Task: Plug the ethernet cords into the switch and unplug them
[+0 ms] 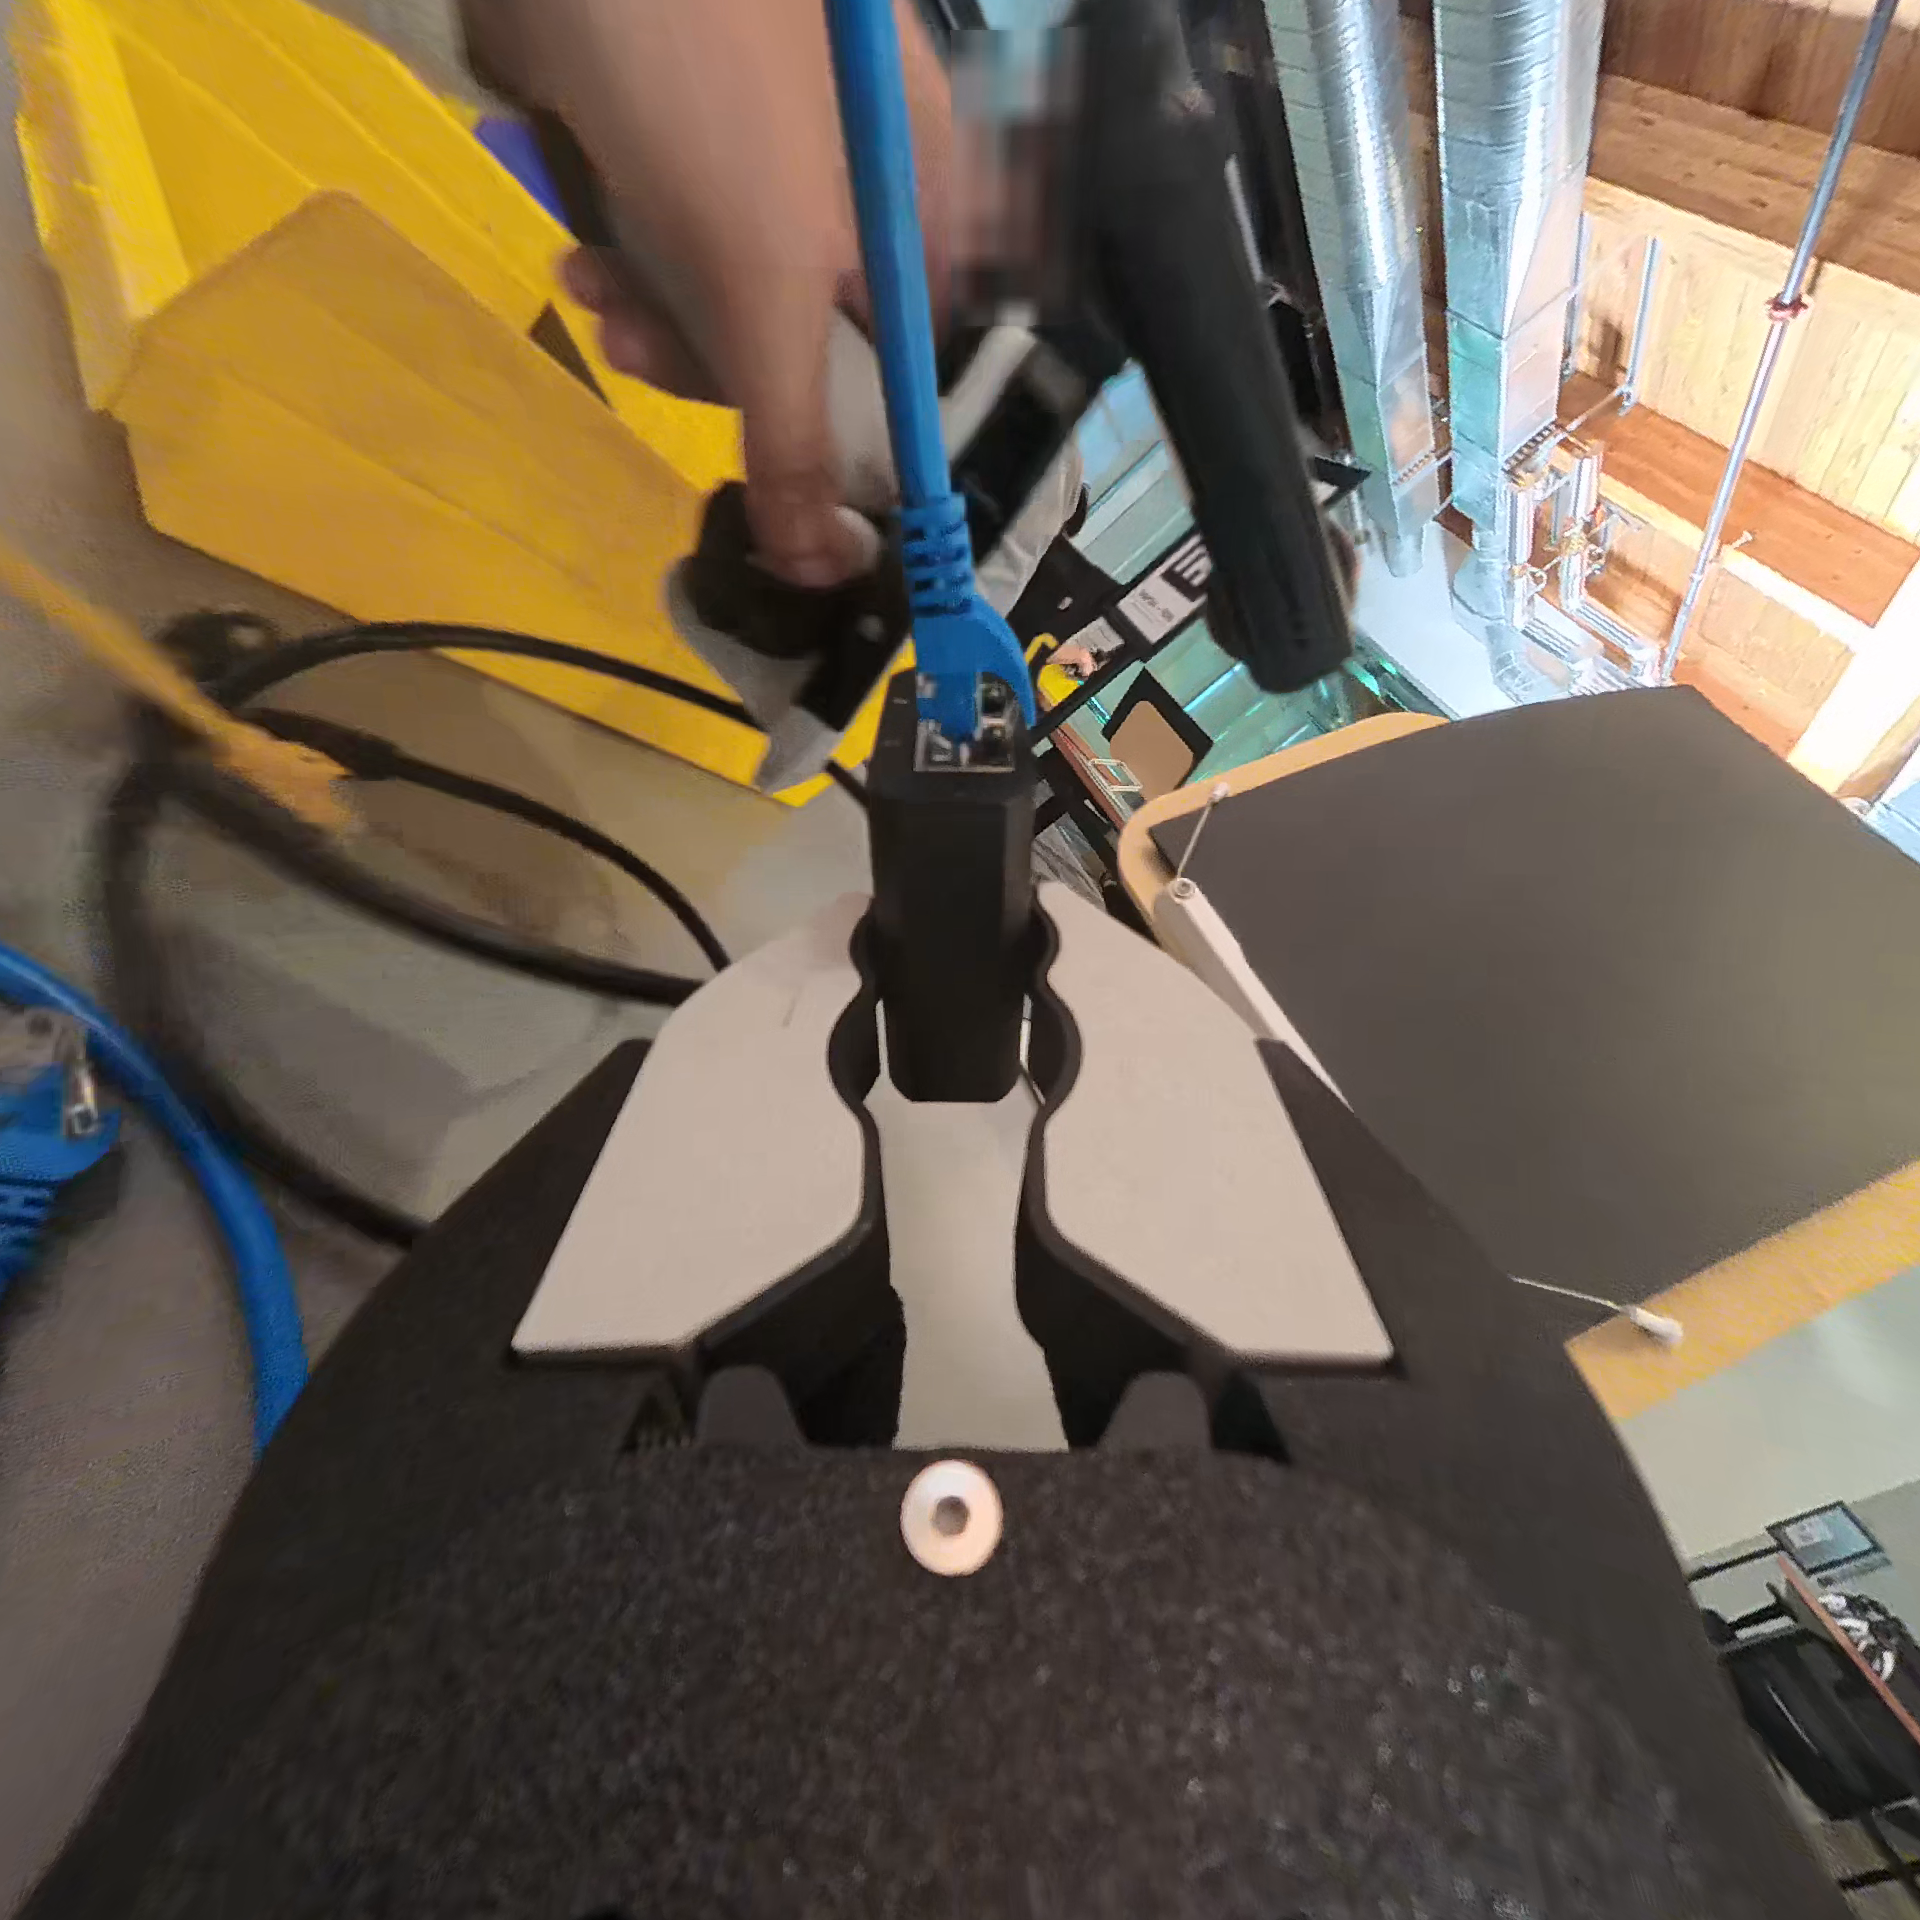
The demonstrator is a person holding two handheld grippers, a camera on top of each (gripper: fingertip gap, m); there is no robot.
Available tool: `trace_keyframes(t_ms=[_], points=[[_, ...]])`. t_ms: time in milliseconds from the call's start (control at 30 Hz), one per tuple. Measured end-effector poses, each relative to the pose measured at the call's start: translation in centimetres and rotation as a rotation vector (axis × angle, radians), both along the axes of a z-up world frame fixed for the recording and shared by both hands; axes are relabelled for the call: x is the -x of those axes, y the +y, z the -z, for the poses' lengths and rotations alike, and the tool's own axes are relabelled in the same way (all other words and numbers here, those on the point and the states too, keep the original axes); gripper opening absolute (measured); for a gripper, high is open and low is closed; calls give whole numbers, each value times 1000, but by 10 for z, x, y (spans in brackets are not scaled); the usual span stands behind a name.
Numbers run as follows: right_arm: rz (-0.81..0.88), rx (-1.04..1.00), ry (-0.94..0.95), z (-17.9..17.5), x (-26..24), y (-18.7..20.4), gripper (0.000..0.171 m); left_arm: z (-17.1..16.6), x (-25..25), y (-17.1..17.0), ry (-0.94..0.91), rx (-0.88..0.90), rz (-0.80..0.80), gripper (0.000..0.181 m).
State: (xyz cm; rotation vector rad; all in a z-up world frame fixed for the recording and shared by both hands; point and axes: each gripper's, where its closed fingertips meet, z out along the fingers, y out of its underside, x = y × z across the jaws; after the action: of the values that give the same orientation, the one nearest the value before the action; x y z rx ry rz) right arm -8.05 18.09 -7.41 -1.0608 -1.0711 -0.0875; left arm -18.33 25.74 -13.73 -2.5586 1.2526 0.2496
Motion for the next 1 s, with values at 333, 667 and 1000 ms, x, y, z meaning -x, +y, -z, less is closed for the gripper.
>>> trace_keyframes(t_ms=[333, 667, 1000], points=[[8, 19, 13, 1, -3, 3, 24, 11, -16, 16, 12, 150, 140, 8], [0, 25, 5, 2, -1, 2, 24, -22, -10, 6, -106, 92, 143, 31], [-9, 49, 24, 3, -1, 4, 24, -85, -2, -154, -981, -241, 131, 42]])
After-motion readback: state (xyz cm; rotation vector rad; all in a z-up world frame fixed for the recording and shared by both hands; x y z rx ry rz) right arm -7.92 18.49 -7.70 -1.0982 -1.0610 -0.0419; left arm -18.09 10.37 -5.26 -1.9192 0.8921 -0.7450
